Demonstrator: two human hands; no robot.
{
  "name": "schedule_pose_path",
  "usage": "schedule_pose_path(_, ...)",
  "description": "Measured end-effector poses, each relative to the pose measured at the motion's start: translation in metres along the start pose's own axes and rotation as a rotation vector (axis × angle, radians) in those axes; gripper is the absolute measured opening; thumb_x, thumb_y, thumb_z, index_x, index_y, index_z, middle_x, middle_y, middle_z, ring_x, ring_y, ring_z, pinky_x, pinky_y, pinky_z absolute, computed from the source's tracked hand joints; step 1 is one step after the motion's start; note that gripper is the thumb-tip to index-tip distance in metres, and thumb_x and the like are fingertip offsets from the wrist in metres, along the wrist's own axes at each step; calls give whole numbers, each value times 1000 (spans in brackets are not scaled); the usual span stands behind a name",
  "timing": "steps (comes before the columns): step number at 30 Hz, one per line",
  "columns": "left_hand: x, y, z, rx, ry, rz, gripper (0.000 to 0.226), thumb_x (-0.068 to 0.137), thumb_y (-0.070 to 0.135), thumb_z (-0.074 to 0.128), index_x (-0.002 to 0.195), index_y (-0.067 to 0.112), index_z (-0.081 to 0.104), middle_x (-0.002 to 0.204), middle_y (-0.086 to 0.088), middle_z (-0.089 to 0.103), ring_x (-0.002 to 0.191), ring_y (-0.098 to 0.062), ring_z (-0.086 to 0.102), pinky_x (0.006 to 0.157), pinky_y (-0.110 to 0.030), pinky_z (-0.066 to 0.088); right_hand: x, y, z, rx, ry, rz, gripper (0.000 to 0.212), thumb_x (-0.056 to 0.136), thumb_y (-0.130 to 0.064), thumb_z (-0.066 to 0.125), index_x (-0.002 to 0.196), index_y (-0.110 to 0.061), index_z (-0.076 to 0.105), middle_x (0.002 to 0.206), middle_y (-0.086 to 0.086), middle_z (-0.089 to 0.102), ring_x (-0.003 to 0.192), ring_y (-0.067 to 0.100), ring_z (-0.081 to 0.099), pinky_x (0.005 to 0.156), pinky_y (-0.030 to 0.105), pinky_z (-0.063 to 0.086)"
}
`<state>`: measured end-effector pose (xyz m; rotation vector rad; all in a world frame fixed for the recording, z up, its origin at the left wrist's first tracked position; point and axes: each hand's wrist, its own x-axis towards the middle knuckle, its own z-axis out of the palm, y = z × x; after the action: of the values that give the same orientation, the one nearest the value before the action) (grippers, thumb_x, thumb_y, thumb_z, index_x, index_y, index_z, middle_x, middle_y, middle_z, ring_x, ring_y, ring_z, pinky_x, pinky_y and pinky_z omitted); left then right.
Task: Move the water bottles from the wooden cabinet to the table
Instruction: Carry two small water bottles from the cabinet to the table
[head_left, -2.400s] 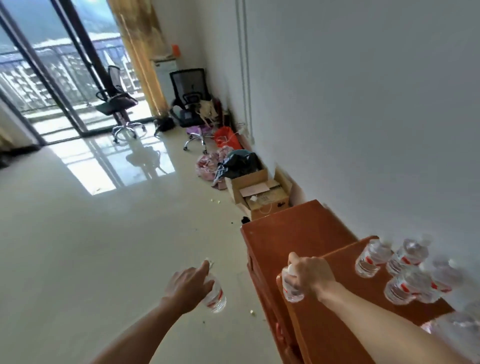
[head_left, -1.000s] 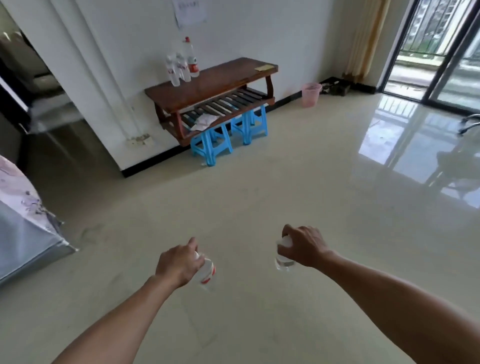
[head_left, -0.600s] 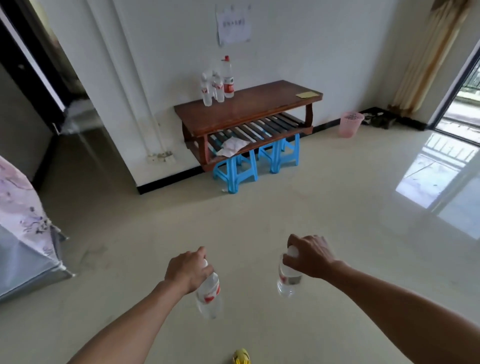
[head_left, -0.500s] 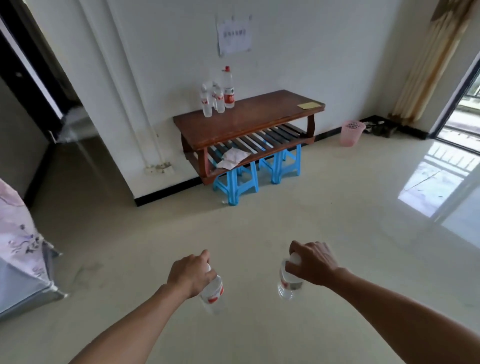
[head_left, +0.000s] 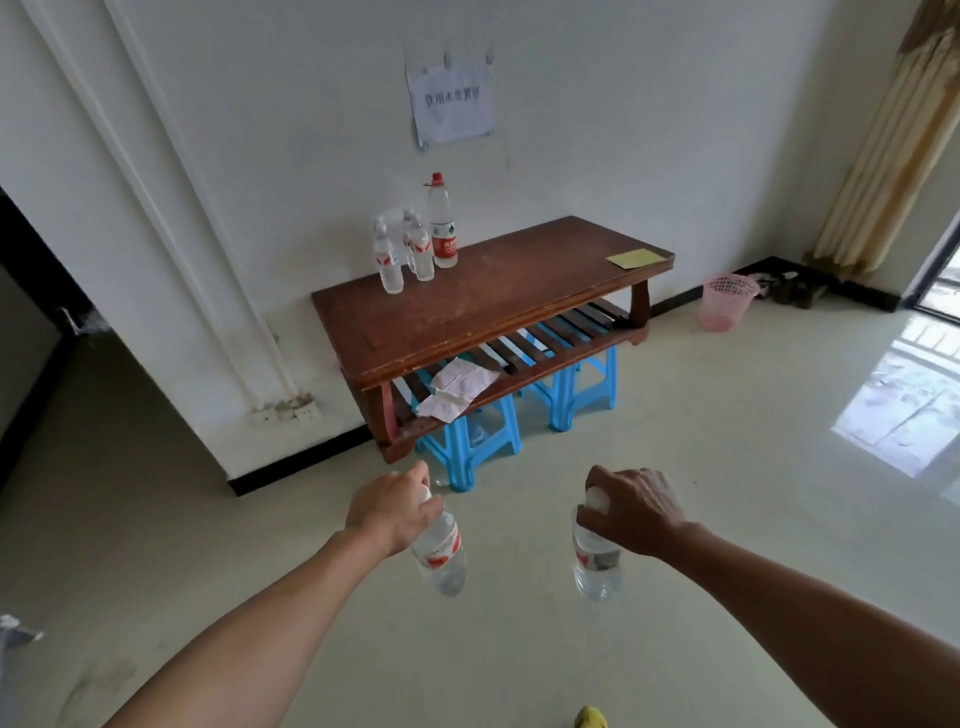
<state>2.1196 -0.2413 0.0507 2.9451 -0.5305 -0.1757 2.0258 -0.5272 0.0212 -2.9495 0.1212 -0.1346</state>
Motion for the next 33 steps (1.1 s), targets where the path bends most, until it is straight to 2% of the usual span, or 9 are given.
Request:
schedule_pose_path(4,94,13,-14,-24,13,-40,24,89,46,51,88,23,44,96,-5,68,86,-28,63,65,-33,41,111,39,-6,1,-29,-51,34,81,-56,56,99,-27,58,89,-2,70,82,22,63,66,27,33)
schedule_pose_path(8,170,10,-38,-98,94,-125,22,89,45,50,88,25,42,87,-4,64,82,-29,61,62,-32,40,221,55,-25,25,9,-125,34,79,-54,58,97,-25,58,88,0,70,80,23,64,69,31,46)
schedule_pose_path(12,239,-5,-57,-84,170,-150,22,88,44,50,92,23,48,88,-6,68,85,-32,62,69,-36,47,309,56,-32,54,85,-160,35,77,-54,60,96,-24,58,85,-1,69,77,24,65,69,34,50)
schedule_pose_path(19,406,-57,-84,-62,258,-121,21,90,41,49,90,21,54,78,-2,68,74,-27,64,65,-35,51,471,51,-22,44,138,-187,32,81,-50,61,96,-21,60,79,3,70,72,30,64,62,31,39)
schedule_pose_path(22,473,-76,-99,-71,258,-107,21,90,44,49,88,23,50,75,0,64,71,-24,63,67,-35,52,534,49,-19,29,151,-202,34,82,-52,58,96,-22,60,81,1,71,71,27,64,63,31,43)
schedule_pose_path(25,539,-90,-114,-38,253,-74,23,91,46,49,92,23,50,81,1,66,77,-24,63,65,-33,46,600,46,-21,15,177,-191,36,82,-54,56,97,-21,60,84,1,72,73,27,65,63,31,44)
schedule_pose_path(27,572,-98,-121,-15,240,-66,24,91,46,48,98,23,52,88,-1,68,82,-26,64,66,-33,43,632,46,-23,34,197,-179,37,83,-54,56,97,-19,61,84,1,72,73,27,66,61,29,39)
schedule_pose_path(30,626,-109,-127,-30,249,-53,30,94,45,47,110,21,55,97,-2,71,89,-27,66,71,-35,47,683,48,-23,50,197,-161,36,86,-52,57,97,-18,60,86,-1,72,72,24,64,61,28,35)
schedule_pose_path(33,668,-116,-130,-55,273,-47,30,95,44,46,108,19,56,94,-1,71,87,-26,67,70,-36,48,736,49,-20,62,211,-141,34,87,-51,58,99,-19,60,87,-2,71,73,23,64,63,28,36)
